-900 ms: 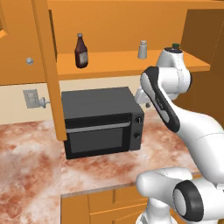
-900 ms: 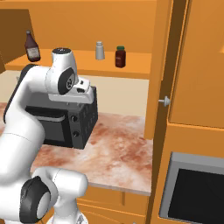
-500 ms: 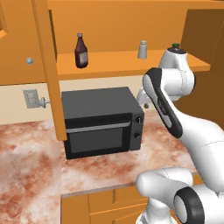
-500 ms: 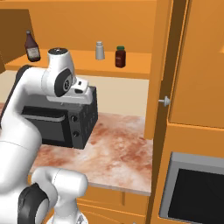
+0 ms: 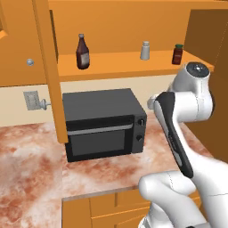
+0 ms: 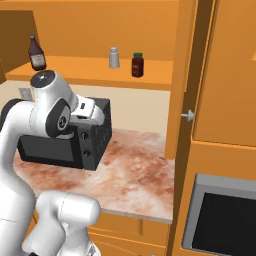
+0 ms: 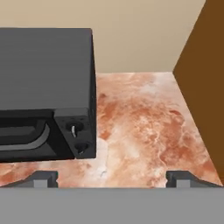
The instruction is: Collect the paprika, ketchup, and shaker from the cabinet and place them next to the stove.
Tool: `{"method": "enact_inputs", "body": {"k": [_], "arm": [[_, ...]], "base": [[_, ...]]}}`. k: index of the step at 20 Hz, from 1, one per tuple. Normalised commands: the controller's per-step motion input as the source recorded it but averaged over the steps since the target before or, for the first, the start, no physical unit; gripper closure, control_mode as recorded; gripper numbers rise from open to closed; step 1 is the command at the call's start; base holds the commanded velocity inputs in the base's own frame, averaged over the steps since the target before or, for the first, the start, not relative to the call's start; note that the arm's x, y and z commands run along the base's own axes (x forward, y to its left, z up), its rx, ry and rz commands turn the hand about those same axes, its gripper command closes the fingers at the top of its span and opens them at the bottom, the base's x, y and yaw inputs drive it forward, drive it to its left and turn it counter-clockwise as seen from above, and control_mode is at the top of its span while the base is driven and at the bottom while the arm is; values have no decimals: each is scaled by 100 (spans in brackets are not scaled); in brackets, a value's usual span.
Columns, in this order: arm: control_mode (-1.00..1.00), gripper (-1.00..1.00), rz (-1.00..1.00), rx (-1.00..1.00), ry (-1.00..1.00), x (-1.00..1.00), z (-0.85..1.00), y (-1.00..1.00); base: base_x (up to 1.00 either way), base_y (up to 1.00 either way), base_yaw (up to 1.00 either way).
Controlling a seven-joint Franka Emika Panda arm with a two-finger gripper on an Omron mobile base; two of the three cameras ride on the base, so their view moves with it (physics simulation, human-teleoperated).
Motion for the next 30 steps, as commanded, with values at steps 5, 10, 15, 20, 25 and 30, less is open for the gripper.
{"method": "enact_inputs", "body": {"k": [5, 10, 15, 20, 25, 30], "arm": [[-100, -100, -12, 0, -19, 0, 53, -8], [-100, -100, -8, 0, -13, 0, 59, -3], [-100, -100, 0, 0, -14, 0, 55, -22], [-100, -100, 0, -2, -18, 0, 51, -17], [-100, -100, 0, -6, -21, 0, 46, -13], [-100, -100, -1, -5, -19, 0, 37, -21]], "base": [[0, 0, 0], [0, 0, 0], [0, 0, 0], [0, 0, 0], [0, 0, 0], [0, 0, 0]]}}
